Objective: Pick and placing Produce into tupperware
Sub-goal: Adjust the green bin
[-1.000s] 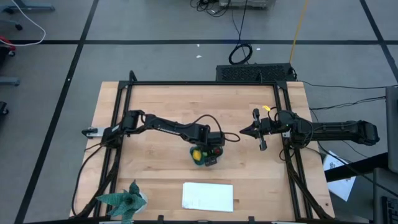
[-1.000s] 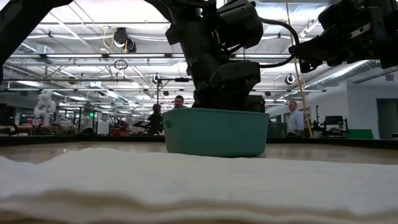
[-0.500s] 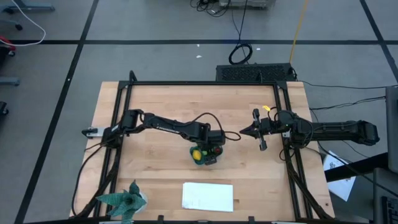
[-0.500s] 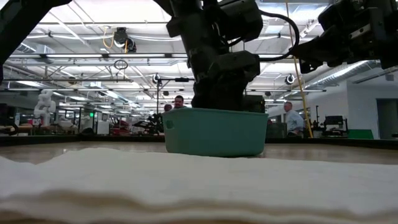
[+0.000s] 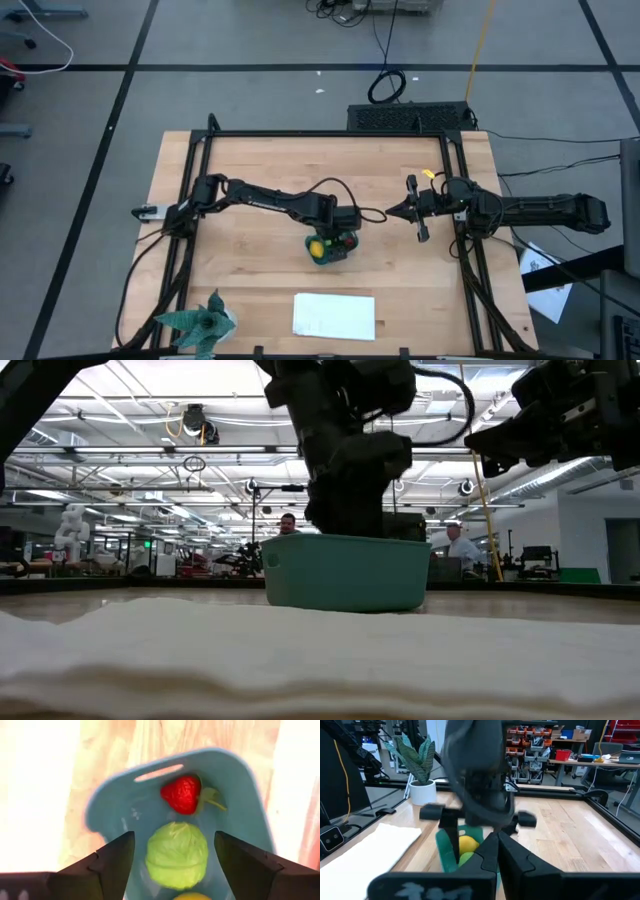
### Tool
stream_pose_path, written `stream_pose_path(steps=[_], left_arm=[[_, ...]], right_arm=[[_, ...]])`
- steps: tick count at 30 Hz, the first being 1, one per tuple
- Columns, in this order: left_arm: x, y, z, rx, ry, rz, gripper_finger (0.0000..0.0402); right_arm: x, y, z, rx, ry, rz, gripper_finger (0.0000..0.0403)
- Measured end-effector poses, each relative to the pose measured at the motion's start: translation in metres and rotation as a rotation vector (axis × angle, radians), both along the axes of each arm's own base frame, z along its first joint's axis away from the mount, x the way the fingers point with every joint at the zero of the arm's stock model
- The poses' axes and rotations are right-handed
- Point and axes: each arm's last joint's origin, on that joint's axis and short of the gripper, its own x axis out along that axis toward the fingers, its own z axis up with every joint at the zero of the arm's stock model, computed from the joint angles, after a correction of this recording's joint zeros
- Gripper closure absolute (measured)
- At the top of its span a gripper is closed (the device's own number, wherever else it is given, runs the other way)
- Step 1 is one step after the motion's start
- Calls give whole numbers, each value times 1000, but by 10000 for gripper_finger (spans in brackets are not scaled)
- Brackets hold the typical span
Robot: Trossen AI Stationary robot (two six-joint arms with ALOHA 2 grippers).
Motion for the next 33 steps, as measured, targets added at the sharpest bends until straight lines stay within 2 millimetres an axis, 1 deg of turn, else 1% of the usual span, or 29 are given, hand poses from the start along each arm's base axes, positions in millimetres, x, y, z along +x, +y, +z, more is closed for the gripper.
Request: stream_pose_path(steps=[3, 8, 11, 15, 27, 29, 33], left_arm=[[-1, 1, 9, 15, -21, 7, 128], [-2, 1, 11, 25, -23, 10, 129], [-3, 1, 11, 29, -21, 10, 143], [-3, 1, 11, 32, -21, 12, 190], [-4, 1, 10, 45, -8, -20, 380], [-4, 1, 10, 45, -7, -28, 395], [-5, 1, 10, 43, -3, -30, 393]], right_arm=[[0, 0, 0, -1, -4, 0, 403], [0, 0, 0, 0, -3, 0, 403], [0, 0, 0, 1, -3, 0, 403], [0, 0, 0, 0, -2, 0, 403], [0, 0, 0, 0, -2, 0, 403], [0, 0, 0, 1, -2, 0, 403], [0, 0, 0, 1, -2, 0, 403]])
